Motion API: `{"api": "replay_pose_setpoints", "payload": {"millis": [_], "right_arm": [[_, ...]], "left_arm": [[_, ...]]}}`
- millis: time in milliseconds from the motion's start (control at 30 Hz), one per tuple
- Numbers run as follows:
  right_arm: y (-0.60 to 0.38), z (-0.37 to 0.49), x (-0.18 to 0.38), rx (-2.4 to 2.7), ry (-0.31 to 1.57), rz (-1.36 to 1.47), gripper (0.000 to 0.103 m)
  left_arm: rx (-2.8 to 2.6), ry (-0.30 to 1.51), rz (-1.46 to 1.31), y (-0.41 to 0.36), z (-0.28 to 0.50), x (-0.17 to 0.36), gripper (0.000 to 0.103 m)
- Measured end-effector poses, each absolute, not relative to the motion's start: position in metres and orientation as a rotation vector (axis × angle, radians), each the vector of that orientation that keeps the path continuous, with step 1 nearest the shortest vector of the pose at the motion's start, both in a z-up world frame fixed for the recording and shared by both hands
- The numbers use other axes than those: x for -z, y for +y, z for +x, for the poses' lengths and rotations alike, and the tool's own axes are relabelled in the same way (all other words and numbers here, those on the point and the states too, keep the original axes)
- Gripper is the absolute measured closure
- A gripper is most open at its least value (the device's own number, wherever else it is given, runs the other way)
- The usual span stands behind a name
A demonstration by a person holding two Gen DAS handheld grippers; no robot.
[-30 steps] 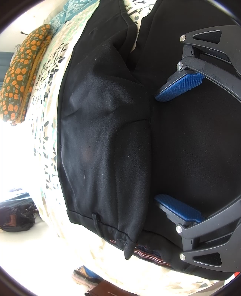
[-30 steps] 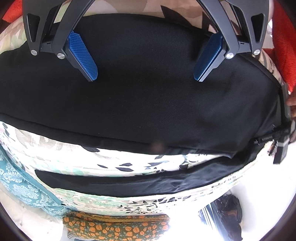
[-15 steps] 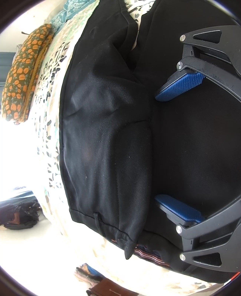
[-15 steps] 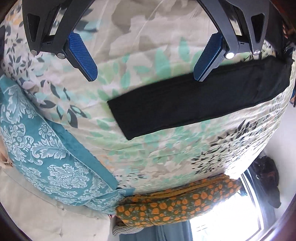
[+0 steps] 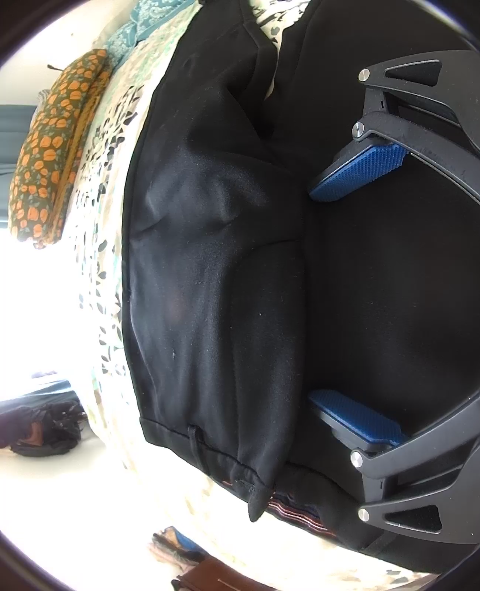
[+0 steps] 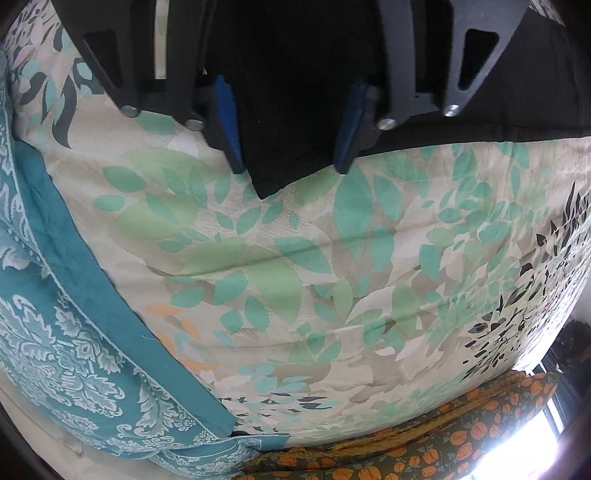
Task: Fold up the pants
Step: 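Move the right gripper to the other trouser leg cuff and grasp it, then lift the held cuff with the right gripper toward the waistband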
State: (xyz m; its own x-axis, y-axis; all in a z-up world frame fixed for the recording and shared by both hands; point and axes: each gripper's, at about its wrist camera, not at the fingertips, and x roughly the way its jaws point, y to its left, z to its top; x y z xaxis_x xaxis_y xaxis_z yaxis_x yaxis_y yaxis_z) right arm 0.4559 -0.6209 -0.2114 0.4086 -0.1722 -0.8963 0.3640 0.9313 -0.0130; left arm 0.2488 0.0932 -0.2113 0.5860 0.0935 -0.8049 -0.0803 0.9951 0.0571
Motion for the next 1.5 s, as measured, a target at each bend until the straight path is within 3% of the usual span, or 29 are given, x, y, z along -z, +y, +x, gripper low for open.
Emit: {"api": "replay_pose_setpoints", "payload": {"millis": [33, 200, 400, 533, 667, 767, 1200, 1500], "right_arm": [[-0.617, 0.449, 0.205, 0.332, 1.069, 0.19, 0.093], [-0.583, 0.383, 0.152, 0.233, 0.889, 0.175, 0.095], [-0.525, 0.241, 0.097, 0.139, 0.727, 0.242, 0.096], [-0.493, 0.132, 0.102, 0.175, 0.681, 0.372, 0.096], [-0.479, 0.058, 0.145, 0.243, 0.736, 0.497, 0.096], [-0.478, 0.043, 0.17, 0.24, 0.809, 0.538, 0.096], [-0.479, 0.049, 0.157, 0.264, 0.718, 0.468, 0.095], [-0.489, 0.047, 0.153, 0.258, 0.686, 0.5, 0.095]], "left_arm": [[-0.102, 0.939, 0.016, 0.093, 0.249, 0.211, 0.0], [-0.105, 0.941, 0.021, 0.092, 0.25, 0.211, 0.001], [-0.111, 0.945, 0.034, 0.091, 0.25, 0.21, 0.0], [-0.12, 0.947, 0.051, 0.089, 0.25, 0.21, 0.0], [-0.13, 0.95, 0.068, 0.088, 0.25, 0.209, 0.001], [-0.126, 0.967, 0.056, 0.089, 0.252, 0.209, 0.001], [0.01, 1.088, -0.043, 0.076, 0.229, 0.167, 0.003], [0.177, 1.089, -0.257, 0.037, 0.301, 0.123, 0.003]]}}
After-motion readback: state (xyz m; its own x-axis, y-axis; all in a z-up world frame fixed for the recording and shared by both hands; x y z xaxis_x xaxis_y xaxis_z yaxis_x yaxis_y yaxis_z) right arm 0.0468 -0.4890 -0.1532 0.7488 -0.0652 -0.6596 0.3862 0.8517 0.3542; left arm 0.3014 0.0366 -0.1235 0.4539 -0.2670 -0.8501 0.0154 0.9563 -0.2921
